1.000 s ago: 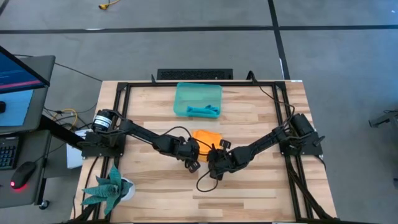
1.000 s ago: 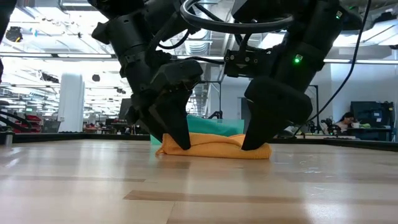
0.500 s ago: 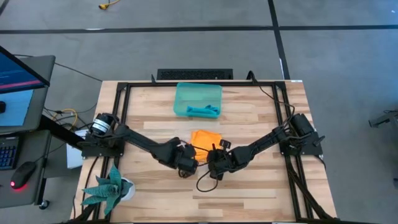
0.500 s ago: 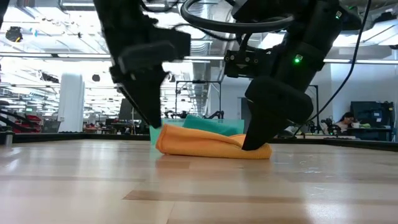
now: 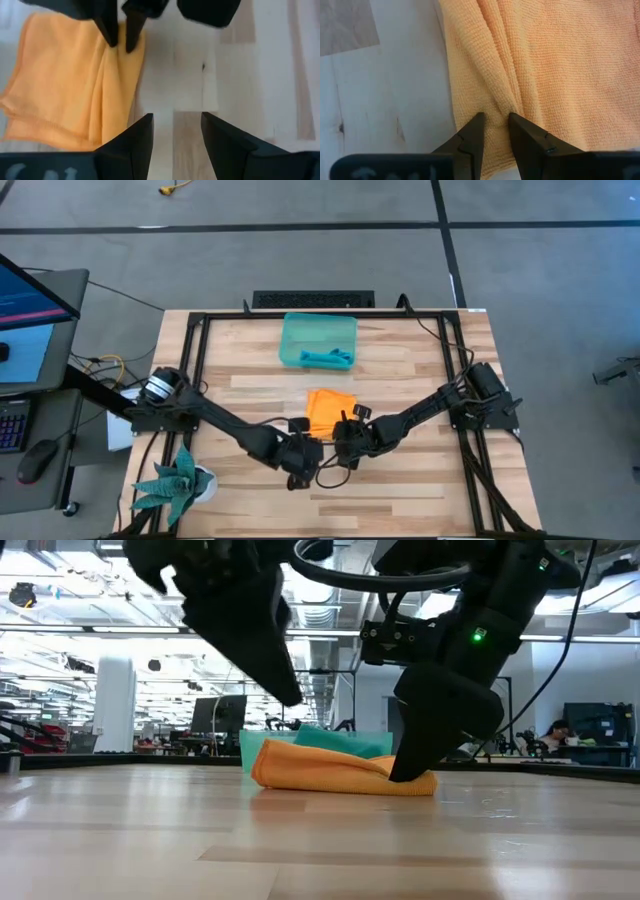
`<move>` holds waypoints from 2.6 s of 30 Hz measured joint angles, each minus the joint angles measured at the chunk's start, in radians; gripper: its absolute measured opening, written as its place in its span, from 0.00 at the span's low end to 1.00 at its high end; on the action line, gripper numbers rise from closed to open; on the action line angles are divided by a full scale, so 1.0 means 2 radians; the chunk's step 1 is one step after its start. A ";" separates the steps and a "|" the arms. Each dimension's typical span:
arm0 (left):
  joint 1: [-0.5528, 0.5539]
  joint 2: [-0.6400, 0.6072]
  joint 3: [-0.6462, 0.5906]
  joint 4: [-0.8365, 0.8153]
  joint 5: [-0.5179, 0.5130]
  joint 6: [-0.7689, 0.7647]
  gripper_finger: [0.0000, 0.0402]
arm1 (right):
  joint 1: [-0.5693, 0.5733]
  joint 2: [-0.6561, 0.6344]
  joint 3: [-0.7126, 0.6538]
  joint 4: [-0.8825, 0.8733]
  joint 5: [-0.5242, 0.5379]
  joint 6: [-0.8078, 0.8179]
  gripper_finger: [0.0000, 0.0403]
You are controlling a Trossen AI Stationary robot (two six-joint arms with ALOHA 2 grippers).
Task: Roll microfiber towels into tight, uniform cylinder then place into a basket
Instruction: Roll the yellow microfiber cloth
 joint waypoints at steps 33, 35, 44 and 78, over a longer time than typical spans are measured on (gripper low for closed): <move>0.078 0.076 -0.001 0.014 0.010 0.017 0.39 | 0.006 0.000 -0.002 -0.002 -0.001 0.000 0.29; 0.084 0.085 0.001 0.012 0.011 0.018 0.39 | 0.006 0.000 -0.003 -0.002 0.000 0.000 0.29; 0.088 0.093 0.001 0.001 0.039 0.009 0.39 | 0.009 0.000 -0.003 -0.013 -0.005 -0.011 0.29; 0.082 0.093 0.001 0.000 0.101 -0.044 0.39 | 0.019 -0.044 -0.006 -0.091 0.004 -0.005 0.35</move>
